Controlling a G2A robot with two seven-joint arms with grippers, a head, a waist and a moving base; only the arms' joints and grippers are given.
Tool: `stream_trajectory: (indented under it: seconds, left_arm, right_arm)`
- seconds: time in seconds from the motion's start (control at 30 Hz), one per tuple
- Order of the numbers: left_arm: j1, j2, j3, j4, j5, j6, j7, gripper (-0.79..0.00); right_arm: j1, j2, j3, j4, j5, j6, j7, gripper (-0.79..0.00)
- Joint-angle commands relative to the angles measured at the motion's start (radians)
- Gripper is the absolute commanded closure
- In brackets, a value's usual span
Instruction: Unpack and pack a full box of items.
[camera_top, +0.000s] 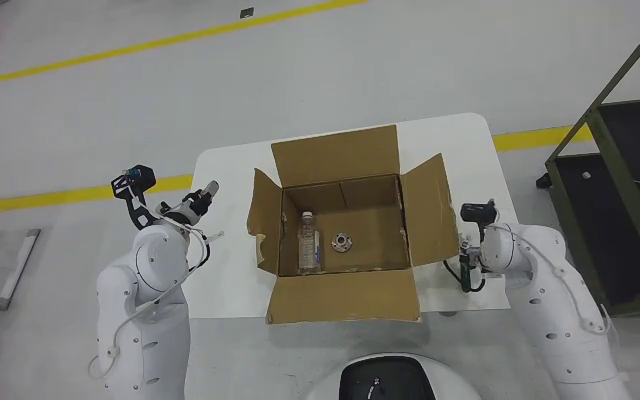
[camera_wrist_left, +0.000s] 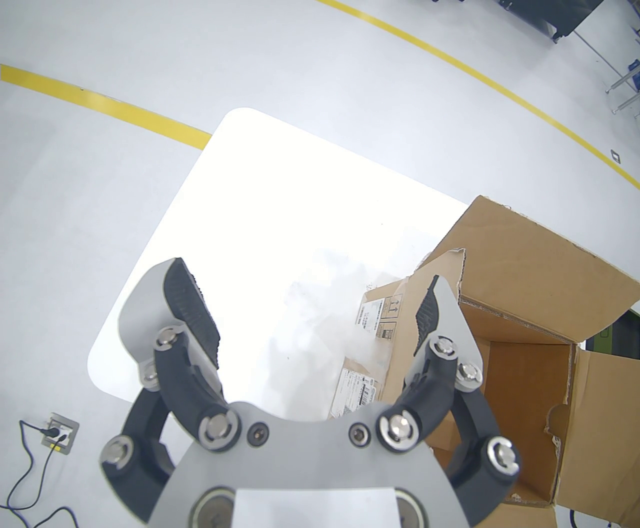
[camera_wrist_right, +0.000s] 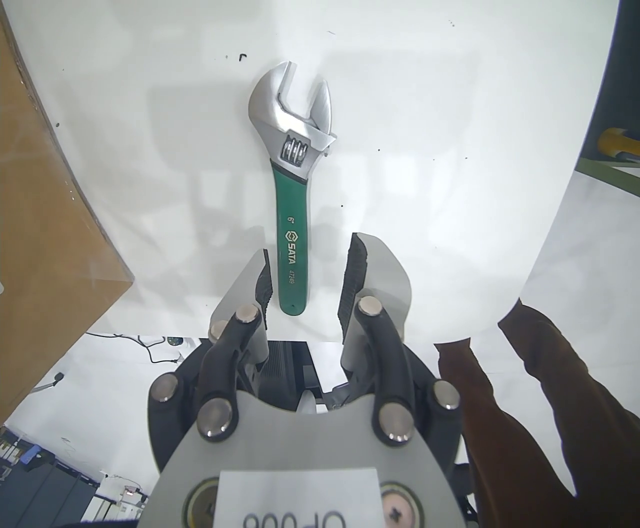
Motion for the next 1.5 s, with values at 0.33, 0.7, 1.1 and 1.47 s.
stream_trajectory:
  seconds: [0.33, 0.7, 1.1, 1.47]
  left_arm:
    - [0.000, 0.000, 0.000, 0.000, 0.000, 0.000, 0.000, -0.785]
    - [0.000, 0.000, 0.000, 0.000, 0.000, 0.000, 0.000, -0.785]
    - [0.000, 0.000, 0.000, 0.000, 0.000, 0.000, 0.000, -0.785]
    - [0.000, 0.000, 0.000, 0.000, 0.000, 0.000, 0.000, -0.785]
  right_arm:
    - [0.030, -0.038, -0.001, 0.067, -0.046, -0.009, 0.009, -0.311]
    - [0.041, -0.063, 0.024, 0.091, -0.077, -0.020, 0.020, -0.283]
    - [0.052, -0.082, 0.039, 0.119, -0.099, -0.027, 0.027, -0.302]
    - [0.056, -0.093, 0.047, 0.134, -0.113, -0.027, 0.027, -0.289]
